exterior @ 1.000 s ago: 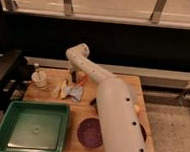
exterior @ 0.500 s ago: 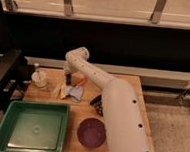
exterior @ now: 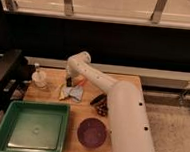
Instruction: Wipe table surface with eraser
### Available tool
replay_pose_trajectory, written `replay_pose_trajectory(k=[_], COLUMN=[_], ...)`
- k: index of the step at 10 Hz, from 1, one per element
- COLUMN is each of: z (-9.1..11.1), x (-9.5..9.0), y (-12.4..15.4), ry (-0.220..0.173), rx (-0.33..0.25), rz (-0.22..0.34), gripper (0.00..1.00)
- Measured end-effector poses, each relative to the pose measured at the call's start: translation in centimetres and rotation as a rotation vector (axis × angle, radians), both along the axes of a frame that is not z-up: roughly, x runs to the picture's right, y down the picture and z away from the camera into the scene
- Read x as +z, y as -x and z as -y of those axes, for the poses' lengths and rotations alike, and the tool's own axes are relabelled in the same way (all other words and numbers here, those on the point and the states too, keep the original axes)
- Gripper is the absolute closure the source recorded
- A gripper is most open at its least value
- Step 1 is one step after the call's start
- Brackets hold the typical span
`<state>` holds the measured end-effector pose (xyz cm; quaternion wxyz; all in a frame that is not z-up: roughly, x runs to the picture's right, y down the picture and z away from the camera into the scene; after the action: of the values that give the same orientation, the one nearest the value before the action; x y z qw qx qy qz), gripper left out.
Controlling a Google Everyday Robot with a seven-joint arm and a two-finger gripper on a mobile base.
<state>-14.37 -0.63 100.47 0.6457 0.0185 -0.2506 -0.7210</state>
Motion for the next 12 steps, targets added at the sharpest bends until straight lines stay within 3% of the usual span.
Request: replay_pose_trajectory(k=[3, 6, 8, 12], z=[-1.1, 1.3, 3.1, 3.7], x=[0.3, 1.6, 2.4, 2.5], y=[-2.0, -3.4, -2.6, 0.9], ry=[0.033, -0.006, -0.039, -0.058], rx=[0.009, -0.018, -0.038, -0.041], rz=[-0.039, -0.077, -0.063, 0.021], gripper=[1.0, 1.0, 1.0, 1.0])
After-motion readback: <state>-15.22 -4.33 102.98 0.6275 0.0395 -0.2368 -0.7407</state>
